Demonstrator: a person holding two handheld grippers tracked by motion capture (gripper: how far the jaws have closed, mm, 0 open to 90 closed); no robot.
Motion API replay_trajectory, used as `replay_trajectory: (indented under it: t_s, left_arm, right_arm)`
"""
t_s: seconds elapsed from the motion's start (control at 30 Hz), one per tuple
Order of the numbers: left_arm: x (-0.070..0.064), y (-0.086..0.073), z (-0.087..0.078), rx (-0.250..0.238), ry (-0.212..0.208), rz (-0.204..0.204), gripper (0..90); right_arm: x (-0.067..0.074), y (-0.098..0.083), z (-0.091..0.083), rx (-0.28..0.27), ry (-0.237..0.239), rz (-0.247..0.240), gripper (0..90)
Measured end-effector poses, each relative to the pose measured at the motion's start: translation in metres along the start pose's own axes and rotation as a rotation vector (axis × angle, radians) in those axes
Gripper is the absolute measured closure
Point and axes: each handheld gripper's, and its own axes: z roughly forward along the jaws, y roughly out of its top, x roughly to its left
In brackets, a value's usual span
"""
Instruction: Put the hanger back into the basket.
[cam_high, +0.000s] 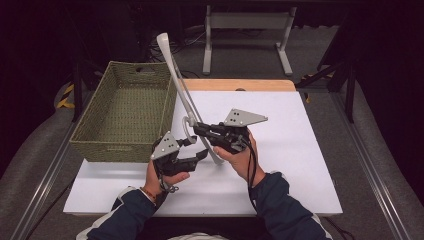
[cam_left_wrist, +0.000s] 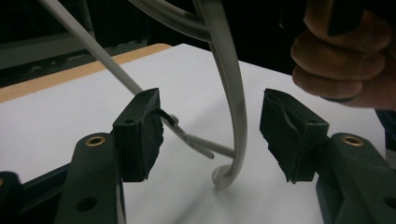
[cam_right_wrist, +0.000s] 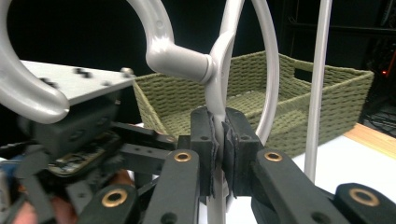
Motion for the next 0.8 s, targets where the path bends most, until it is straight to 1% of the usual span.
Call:
replay_trajectory:
  t_s: [0.03,0.07,0.1,0.13,0.2,0.33,0.37,0.4,0.47,0.53,0.57,0.63,0.7,0.73,0.77,0.8]
  left_arm:
    - [0.001,0.001,0.001,0.002,-0.005,-0.003,40.1]
    - [0.001,0.001,0.001,-0.008,-0.005,-0.006,42.8]
    - [0.002,0.001,0.001,-0.016,0.000,-0.021,45.9]
    - [0.003,0.002,0.001,-0.031,0.010,-0.023,45.9]
    - [0.003,0.003,0.002,-0.042,0.011,-0.023,49.6]
    - [0.003,0.003,0.003,-0.050,-0.007,-0.022,54.4]
    - [0.003,0.003,0.003,-0.045,-0.015,-0.031,55.2]
    - [0.004,0.003,0.002,-0.054,-0.012,-0.026,55.2]
    - [0.003,0.004,0.001,-0.063,-0.015,-0.014,59.7]
    - [0.000,0.004,0.000,-0.070,0.001,0.011,61.0]
    - [0.000,0.004,-0.001,-0.069,-0.001,0.014,62.1]
    - [-0.001,0.004,-0.002,-0.075,-0.013,0.030,67.6]
    - [-0.002,0.005,-0.003,-0.080,-0.016,0.045,72.4]
    - [-0.003,0.005,-0.003,-0.087,-0.011,0.056,74.3]
    - [-0.003,0.005,-0.004,-0.083,-0.008,0.070,75.6]
    - [-0.003,0.005,-0.004,-0.085,-0.006,0.075,75.7]
  right_arm:
    - [0.001,-0.001,0.000,-0.003,0.004,0.001,83.5]
    - [0.002,-0.002,0.001,-0.012,0.010,0.005,83.5]
    - [0.003,-0.002,0.002,-0.018,0.011,0.003,83.5]
    - [0.003,-0.003,0.002,-0.025,0.013,0.005,83.5]
    - [0.004,-0.005,0.002,-0.037,0.013,0.009,83.6]
    - [0.004,-0.008,0.002,-0.057,0.020,0.013,83.5]
    - [0.004,-0.009,0.002,-0.058,0.020,0.011,83.5]
    - [0.004,-0.010,0.002,-0.066,0.020,0.013,83.5]
    - [0.004,-0.011,0.001,-0.079,0.021,0.014,83.5]
    - [0.004,-0.012,0.002,-0.094,0.029,0.018,83.5]
    - [0.004,-0.013,0.002,-0.095,0.032,0.016,83.5]
    - [0.005,-0.014,0.002,-0.090,0.032,0.007,83.5]
    - [0.005,-0.015,0.003,-0.100,0.038,0.008,83.5]
    - [0.005,-0.016,0.003,-0.106,0.040,0.008,83.5]
    - [0.005,-0.016,0.002,-0.112,0.040,0.008,83.5]
    - [0.005,-0.016,0.001,-0.117,0.046,0.012,83.5]
